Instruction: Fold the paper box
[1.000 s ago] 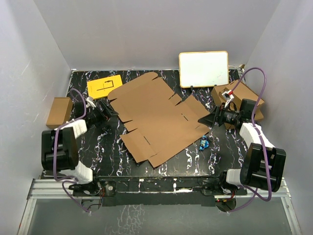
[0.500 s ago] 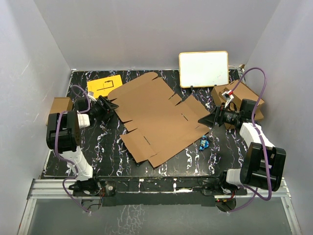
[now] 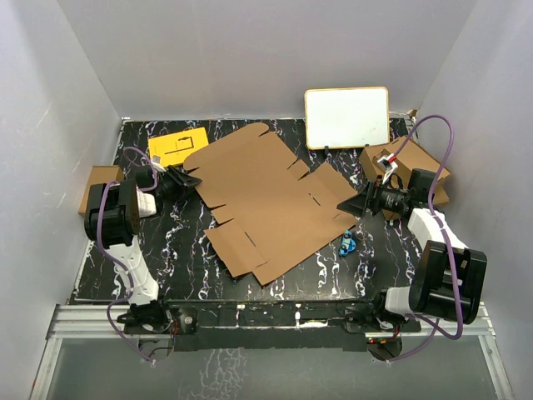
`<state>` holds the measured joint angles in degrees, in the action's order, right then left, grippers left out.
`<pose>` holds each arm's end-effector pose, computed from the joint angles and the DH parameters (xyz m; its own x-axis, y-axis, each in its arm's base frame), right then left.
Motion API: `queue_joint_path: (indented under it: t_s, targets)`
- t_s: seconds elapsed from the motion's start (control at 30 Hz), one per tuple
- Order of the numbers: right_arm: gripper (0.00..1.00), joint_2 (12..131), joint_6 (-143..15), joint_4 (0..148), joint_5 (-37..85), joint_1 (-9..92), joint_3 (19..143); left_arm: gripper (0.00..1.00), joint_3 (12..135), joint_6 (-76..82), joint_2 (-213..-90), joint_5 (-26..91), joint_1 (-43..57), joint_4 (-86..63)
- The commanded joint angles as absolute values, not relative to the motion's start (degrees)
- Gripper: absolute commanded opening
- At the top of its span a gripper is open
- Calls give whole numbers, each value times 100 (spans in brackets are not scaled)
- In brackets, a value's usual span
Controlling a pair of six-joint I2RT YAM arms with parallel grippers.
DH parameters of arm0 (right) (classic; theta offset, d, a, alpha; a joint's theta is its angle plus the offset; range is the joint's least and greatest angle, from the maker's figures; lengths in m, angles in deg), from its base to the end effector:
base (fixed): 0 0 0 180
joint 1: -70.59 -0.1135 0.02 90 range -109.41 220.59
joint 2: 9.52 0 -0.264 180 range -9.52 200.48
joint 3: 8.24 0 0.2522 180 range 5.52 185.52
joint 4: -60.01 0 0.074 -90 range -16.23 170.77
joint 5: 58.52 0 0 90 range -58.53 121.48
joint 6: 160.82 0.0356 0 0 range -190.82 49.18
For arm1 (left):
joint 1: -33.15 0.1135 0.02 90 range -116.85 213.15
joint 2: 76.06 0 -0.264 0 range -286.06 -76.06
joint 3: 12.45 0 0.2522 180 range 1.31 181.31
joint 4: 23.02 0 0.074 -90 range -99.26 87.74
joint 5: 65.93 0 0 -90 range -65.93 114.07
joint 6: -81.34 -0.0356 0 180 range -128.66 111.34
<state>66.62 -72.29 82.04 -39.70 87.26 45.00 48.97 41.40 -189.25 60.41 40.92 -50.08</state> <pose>0.2488 -0.0393 0.2113 -0.6622 0.1897 -0.7249 -0.5666 0.5063 0.6501 0.3727 0.0296 0.1151 -0.5914 -0.7040 -0.3933 -0.0451 0.5158 -0.8555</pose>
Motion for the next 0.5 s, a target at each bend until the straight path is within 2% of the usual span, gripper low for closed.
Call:
queue_joint_path:
  t_s: [0.0, 0.27, 0.47]
  targets:
    - [99, 6644, -7459, 7805, -4184, 8773, 4472, 26, 4744, 4135, -18957, 6210, 4097, -5567]
    - [99, 6587, -7576, 7988, -4199, 8773, 4551, 2, 4632, 3859, -18546, 6294, 4099, -6128]
    - [99, 6602, -8183, 8790, -4171, 8773, 4969, 0, 4483, 3683, -17825, 6211, 4097, -6293]
